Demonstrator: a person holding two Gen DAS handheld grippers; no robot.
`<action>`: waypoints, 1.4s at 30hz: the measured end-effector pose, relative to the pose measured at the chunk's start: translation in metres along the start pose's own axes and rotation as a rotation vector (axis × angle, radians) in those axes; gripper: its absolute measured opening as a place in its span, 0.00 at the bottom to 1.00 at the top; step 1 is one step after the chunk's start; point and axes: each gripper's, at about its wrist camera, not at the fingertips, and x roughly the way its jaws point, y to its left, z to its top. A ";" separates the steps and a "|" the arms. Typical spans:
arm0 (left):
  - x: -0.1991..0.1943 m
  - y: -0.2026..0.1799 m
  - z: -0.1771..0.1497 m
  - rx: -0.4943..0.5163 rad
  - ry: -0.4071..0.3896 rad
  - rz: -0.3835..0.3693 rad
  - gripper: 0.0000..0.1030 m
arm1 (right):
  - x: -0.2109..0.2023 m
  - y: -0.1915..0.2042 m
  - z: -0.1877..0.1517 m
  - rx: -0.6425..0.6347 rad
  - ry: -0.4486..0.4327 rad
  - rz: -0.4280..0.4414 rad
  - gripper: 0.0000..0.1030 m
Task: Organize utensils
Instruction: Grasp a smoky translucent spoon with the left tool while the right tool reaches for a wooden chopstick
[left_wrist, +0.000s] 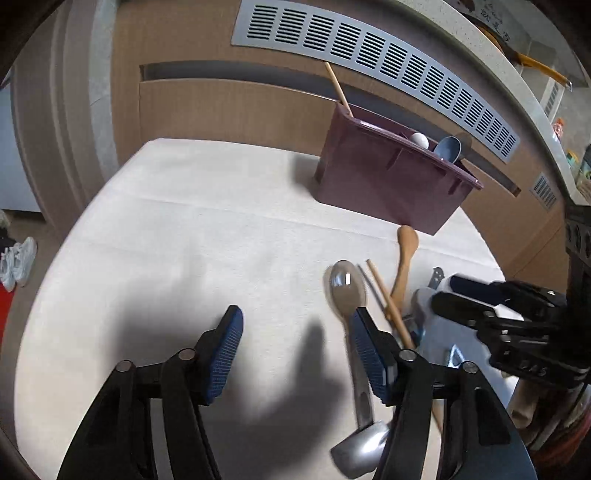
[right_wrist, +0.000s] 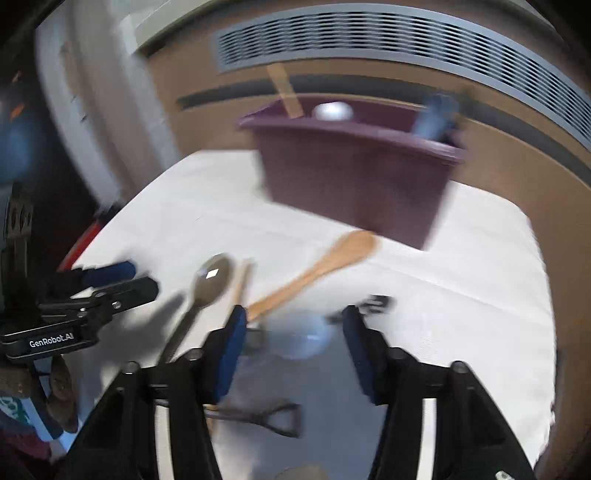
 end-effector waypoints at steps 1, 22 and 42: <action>-0.002 0.001 -0.001 -0.002 -0.006 0.012 0.55 | 0.008 0.009 0.003 -0.019 0.014 0.024 0.23; 0.058 -0.057 0.021 0.158 0.134 0.055 0.50 | -0.018 -0.044 -0.037 0.053 0.014 -0.105 0.08; 0.024 -0.053 0.025 0.117 0.055 0.016 0.32 | -0.035 -0.048 -0.045 0.063 -0.048 -0.075 0.08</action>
